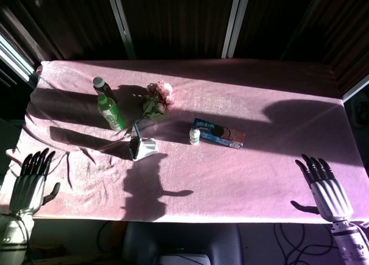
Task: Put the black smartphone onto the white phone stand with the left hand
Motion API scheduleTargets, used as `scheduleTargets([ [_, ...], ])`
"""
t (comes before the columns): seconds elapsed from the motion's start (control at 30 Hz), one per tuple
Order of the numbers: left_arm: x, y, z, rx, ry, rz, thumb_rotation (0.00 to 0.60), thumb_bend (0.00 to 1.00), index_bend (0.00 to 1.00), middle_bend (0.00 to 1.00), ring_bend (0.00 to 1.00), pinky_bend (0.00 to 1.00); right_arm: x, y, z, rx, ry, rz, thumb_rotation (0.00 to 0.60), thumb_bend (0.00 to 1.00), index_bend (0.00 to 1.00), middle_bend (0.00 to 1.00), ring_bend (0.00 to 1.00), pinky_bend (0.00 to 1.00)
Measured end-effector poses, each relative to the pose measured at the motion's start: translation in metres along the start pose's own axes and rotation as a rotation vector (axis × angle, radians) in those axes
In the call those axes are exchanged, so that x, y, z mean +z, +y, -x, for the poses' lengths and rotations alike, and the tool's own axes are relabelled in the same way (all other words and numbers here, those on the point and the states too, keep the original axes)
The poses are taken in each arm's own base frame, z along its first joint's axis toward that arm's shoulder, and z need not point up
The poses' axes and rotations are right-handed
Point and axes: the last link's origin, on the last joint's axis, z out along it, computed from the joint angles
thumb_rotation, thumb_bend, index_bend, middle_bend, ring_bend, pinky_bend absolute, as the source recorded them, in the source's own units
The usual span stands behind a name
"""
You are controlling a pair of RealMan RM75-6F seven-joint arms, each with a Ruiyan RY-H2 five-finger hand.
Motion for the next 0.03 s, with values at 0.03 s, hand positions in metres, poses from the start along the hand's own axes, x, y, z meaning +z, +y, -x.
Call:
scheduleTargets([
  [0.03, -0.0032, -0.0015, 0.0003, -0.009, -0.006, -0.007, 0.6, 0.34, 0.0, 0.0, 0.0, 0.0, 0.0, 0.0, -0.0001, 0.0, 0.0, 0.0, 0.6, 0.13, 0.0, 0.0, 0.0, 0.0],
])
